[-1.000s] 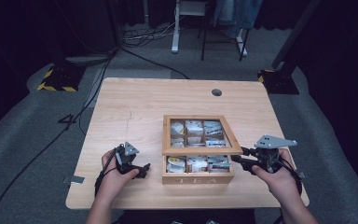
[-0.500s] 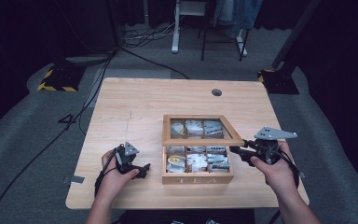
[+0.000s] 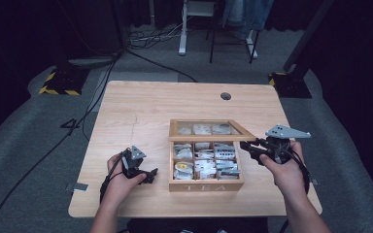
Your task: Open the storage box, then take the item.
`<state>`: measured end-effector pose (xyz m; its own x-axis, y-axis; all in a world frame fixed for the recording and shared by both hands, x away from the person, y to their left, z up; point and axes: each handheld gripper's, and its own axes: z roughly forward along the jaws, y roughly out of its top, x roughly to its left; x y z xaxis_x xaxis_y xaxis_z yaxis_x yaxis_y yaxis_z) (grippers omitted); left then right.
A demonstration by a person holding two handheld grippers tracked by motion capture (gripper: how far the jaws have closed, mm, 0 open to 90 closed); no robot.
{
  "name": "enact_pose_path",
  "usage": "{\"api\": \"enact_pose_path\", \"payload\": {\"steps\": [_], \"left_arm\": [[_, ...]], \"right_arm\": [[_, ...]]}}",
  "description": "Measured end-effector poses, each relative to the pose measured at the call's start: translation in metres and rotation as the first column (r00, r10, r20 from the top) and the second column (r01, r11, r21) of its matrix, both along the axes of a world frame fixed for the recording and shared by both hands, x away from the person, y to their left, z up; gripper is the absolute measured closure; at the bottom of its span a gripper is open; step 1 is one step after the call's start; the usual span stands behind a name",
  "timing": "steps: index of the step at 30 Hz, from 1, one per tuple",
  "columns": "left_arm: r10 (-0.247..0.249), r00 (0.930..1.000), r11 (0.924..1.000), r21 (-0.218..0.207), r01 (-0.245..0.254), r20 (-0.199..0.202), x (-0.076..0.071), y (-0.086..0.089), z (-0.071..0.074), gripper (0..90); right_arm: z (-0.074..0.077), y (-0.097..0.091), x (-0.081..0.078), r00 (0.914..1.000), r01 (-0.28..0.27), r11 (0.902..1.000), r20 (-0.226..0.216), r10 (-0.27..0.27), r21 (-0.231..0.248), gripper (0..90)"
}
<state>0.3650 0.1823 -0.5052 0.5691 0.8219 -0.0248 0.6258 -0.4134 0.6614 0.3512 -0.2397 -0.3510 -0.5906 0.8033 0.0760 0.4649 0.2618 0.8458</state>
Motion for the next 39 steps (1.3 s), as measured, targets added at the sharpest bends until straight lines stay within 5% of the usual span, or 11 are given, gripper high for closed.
{"api": "enact_pose_path", "payload": {"steps": [6,8,23,29,34,39], "left_arm": [[0.001,1.0000,1.0000,0.002,-0.001,0.002,0.000,0.000,0.000,0.4],[0.002,1.0000,1.0000,0.003,-0.002,0.002,0.000,0.000,0.000,0.4],[0.012,0.9999,0.9999,0.000,-0.012,0.004,0.000,-0.001,0.000,1.1],[0.030,0.9994,0.9992,-0.027,-0.030,0.017,-0.001,0.002,0.003,17.8],[0.034,0.9994,0.9986,-0.040,-0.034,0.007,-0.004,0.003,0.008,19.2],[0.020,0.9988,0.9982,-0.057,-0.017,0.045,-0.009,0.004,0.025,20.0]], "right_arm": [[0.007,-0.003,0.004,0.9992,0.027,0.9993,0.027,-0.028,0.024,63.1],[0.010,-0.006,0.005,0.9966,0.043,0.9989,0.069,-0.044,0.018,63.1],[0.013,-0.008,0.005,0.9925,0.048,0.9975,0.110,-0.053,0.052,63.6],[0.012,-0.006,0.005,0.9881,0.060,0.9965,0.138,-0.068,0.059,64.0],[0.012,-0.006,0.006,0.9855,0.058,0.9965,0.156,-0.067,0.060,64.4],[0.012,-0.006,0.006,0.9852,0.059,0.9966,0.157,-0.067,0.058,64.5]]}}
